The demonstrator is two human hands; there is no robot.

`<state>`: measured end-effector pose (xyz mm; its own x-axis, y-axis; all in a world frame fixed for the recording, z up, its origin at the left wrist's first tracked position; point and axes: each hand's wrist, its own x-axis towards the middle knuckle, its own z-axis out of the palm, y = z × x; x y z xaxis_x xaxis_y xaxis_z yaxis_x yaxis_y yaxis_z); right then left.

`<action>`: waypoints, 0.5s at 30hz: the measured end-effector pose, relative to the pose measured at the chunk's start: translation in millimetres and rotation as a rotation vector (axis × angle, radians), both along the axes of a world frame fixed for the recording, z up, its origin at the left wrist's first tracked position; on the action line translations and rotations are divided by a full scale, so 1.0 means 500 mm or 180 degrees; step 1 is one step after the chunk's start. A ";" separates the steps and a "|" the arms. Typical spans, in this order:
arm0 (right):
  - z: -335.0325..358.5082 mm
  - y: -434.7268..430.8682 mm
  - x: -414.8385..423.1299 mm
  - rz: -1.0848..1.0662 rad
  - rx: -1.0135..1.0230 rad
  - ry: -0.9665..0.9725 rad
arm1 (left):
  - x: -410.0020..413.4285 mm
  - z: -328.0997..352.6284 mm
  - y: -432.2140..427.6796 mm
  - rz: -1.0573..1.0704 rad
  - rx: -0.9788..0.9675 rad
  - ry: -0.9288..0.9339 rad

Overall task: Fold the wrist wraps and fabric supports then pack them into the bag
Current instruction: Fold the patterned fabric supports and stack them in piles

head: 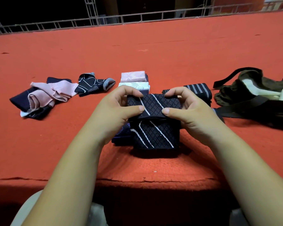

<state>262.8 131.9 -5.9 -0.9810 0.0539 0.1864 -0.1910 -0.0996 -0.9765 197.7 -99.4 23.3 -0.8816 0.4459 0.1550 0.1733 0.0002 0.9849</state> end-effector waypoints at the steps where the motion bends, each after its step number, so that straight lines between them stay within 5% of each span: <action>1: 0.001 -0.001 0.001 -0.0033 0.0025 0.0066 | 0.000 0.003 -0.001 0.0032 -0.0026 0.0029; 9: 0.002 -0.020 -0.002 -0.0474 0.0061 0.0165 | -0.001 0.011 0.001 0.0324 -0.0006 -0.0048; 15: -0.001 -0.015 -0.001 -0.0670 0.0053 0.0138 | 0.010 0.003 0.006 -0.0295 -0.0244 -0.0428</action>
